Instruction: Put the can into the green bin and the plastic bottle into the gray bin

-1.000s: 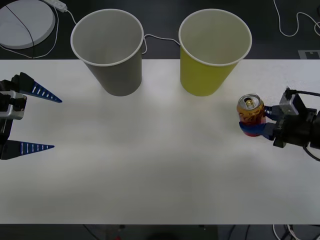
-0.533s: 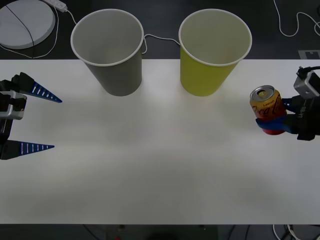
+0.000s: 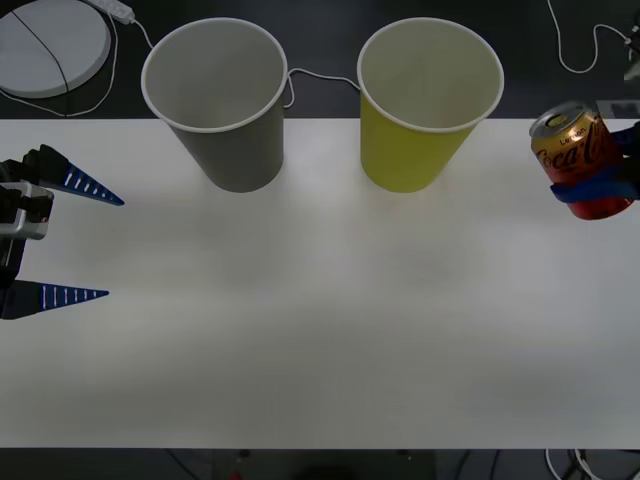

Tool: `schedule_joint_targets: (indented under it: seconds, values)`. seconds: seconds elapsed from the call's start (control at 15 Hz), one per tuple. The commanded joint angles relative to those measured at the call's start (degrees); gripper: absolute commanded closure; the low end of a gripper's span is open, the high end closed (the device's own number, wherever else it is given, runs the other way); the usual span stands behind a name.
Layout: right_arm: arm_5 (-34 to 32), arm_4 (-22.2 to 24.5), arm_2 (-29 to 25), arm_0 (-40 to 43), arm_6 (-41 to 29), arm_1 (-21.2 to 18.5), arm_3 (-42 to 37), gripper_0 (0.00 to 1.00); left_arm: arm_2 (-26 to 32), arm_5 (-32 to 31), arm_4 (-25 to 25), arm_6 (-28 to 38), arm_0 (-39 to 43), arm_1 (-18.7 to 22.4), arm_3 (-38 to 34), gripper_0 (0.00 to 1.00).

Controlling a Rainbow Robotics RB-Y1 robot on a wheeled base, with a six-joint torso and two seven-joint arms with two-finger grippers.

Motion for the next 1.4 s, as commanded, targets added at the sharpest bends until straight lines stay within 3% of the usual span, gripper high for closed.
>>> schedule_joint_targets:
  seconds: [0.07, 0.27, 0.6, 0.87, 1.13, 1.4]
  values:
    - [0.01, -0.16, 5.59, -6.53, -7.22, -4.55, 0.32, 1.0, 0.0, 0.0, 0.0, 0.0, 0.0, 0.0, 0.0, 0.0]
    - [0.01, -0.16, 12.97, -15.06, -10.12, -6.57, 4.46, 1.0, 0.0, 0.0, 0.0, 0.0, 0.0, 0.0, 0.0, 0.0]
    - [0.01, 0.81, 26.42, -31.58, -10.04, -5.78, 16.76, 1.0, 0.0, 0.0, 0.0, 0.0, 0.0, 0.0, 0.0, 0.0]
    - [0.01, 4.85, 33.1, -40.98, -9.07, -1.38, 25.81, 1.0, 0.0, 0.0, 0.0, 0.0, 0.0, 0.0, 0.0, 0.0]
    - [0.01, 12.15, 36.18, -47.58, -8.1, 5.03, 33.81, 1.0, 0.0, 0.0, 0.0, 0.0, 0.0, 0.0, 0.0, 0.0]
    - [0.01, 16.28, 39.69, -52.23, -7.22, 9.78, 41.37, 1.0, 0.0, 0.0, 0.0, 0.0, 0.0, 0.0, 0.0, 0.0]
